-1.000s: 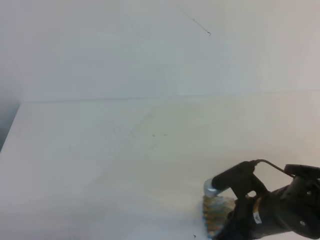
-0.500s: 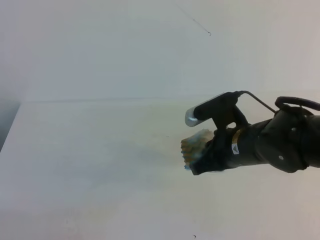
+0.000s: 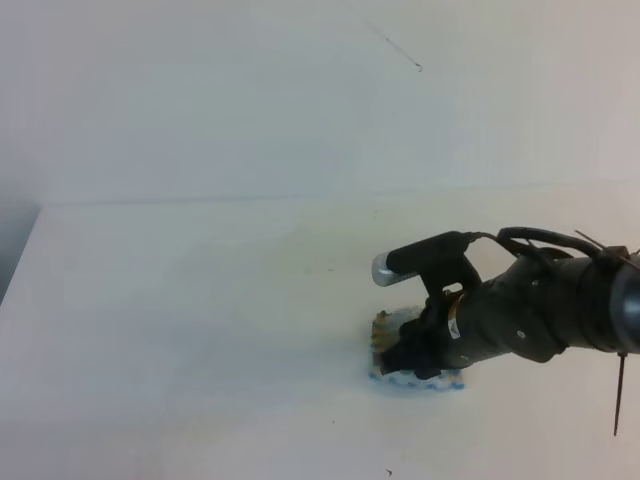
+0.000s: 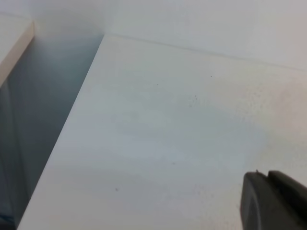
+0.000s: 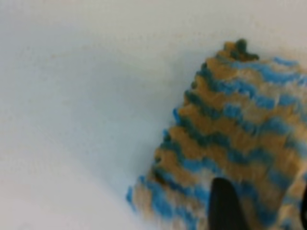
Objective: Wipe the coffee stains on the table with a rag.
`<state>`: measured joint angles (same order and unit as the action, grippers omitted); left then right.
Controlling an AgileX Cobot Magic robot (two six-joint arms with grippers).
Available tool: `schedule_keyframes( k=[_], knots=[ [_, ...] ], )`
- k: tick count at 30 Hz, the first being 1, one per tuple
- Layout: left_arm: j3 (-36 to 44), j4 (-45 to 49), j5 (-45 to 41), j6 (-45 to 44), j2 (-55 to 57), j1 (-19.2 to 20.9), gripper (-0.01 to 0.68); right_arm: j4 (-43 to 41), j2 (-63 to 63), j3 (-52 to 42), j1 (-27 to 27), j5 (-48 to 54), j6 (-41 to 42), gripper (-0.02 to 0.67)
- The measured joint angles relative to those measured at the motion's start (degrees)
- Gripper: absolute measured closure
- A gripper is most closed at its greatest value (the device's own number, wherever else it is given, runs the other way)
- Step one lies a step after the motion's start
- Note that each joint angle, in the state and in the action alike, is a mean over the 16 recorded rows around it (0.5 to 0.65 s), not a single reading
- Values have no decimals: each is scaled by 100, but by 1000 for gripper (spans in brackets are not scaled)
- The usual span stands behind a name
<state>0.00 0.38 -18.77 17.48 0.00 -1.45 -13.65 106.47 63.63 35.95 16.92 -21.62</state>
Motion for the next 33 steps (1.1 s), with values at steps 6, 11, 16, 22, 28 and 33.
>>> schedule_keyframes(
  k=[6, 11, 16, 22, 28, 33],
  knots=[
    [0, 0, 0, 1, 0, 0, 674, -512, -397, 588, 0, 703, -124, 180],
    [0, 0, 0, 6, 0, 0, 674, -1427, -1118, 1147, 0, 1537, -286, 229],
    [0, 0, 0, 10, 0, 0, 674, -2539, -2072, 1386, 0, 2261, -623, 388],
    [0, 0, 0, 14, 0, 0, 674, -3416, -3347, 841, 0, 2637, -1256, 566],
    [0, 0, 0, 13, 0, 0, 674, -3597, -4755, -472, 0, 2502, -2052, 650],
    [0, 0, 0, 10, 0, 0, 674, -3346, -6034, -1786, 0, 2252, -2568, 652]
  ],
)
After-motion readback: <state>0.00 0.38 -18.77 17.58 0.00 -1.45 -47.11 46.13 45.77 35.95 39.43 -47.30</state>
